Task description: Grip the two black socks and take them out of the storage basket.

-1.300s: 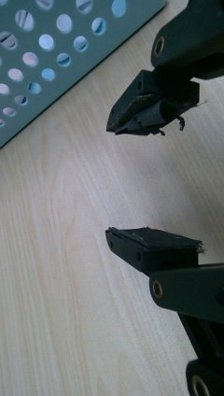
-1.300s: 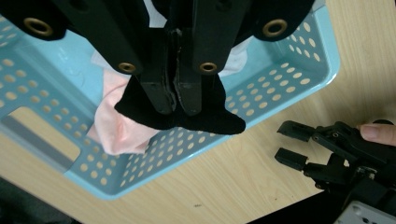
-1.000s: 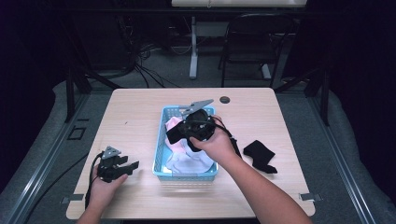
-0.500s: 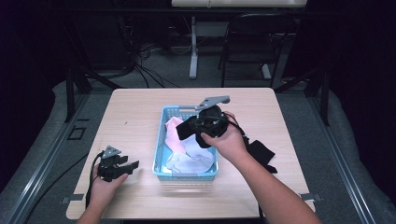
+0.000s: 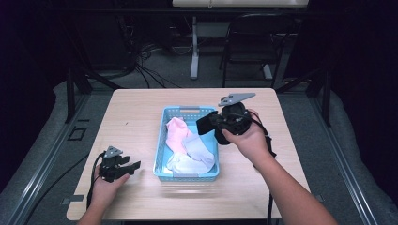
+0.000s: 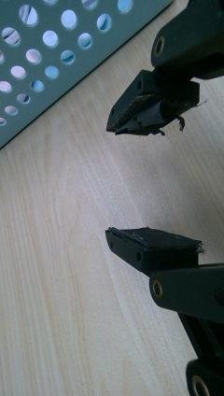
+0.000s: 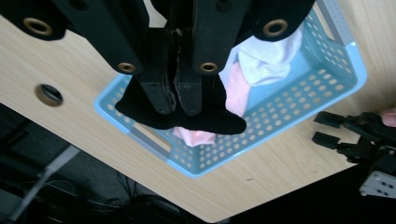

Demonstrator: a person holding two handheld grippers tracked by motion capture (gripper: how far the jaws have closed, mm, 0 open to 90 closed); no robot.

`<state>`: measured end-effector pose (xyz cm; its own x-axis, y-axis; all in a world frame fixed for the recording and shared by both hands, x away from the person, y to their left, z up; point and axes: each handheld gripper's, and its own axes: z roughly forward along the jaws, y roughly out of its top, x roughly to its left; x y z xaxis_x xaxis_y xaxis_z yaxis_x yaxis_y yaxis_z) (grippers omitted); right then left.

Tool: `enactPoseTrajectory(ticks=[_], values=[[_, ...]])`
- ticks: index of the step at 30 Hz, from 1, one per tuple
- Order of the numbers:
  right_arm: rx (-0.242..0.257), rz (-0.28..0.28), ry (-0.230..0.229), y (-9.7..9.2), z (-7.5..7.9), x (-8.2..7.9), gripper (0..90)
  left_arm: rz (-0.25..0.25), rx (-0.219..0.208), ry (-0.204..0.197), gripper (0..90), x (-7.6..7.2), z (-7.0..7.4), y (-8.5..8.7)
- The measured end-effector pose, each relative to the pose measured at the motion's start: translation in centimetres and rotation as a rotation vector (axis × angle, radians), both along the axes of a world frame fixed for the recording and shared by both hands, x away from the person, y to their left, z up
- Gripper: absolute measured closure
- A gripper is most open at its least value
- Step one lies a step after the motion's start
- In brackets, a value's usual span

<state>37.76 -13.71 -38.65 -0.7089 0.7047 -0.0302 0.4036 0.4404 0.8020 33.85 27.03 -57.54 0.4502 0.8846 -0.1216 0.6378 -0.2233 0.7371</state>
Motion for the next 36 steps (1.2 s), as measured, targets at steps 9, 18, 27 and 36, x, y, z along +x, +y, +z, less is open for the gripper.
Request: enactPoseTrajectory(ticks=[9, 18, 27, 36], values=[[-0.010, -0.117, -0.003, -5.4, -0.2, -0.9, 86.0, 0.001, 0.005, -0.001, 41.8, -0.3, 0.0, 0.0], [-0.038, -0.228, 0.012, -11.0, -1.1, -2.0, 86.0, 0.006, 0.011, 0.003, 41.8, -0.2, -0.1, 0.0], [-0.027, -0.300, 0.041, -13.7, -3.6, -2.8, 85.9, 0.007, 0.015, 0.003, 41.8, -0.3, -0.2, 0.0], [-0.007, -0.321, 0.066, -15.0, -5.1, -3.9, 85.8, 0.011, 0.012, 0.001, 41.7, -0.4, -0.2, 0.1]])
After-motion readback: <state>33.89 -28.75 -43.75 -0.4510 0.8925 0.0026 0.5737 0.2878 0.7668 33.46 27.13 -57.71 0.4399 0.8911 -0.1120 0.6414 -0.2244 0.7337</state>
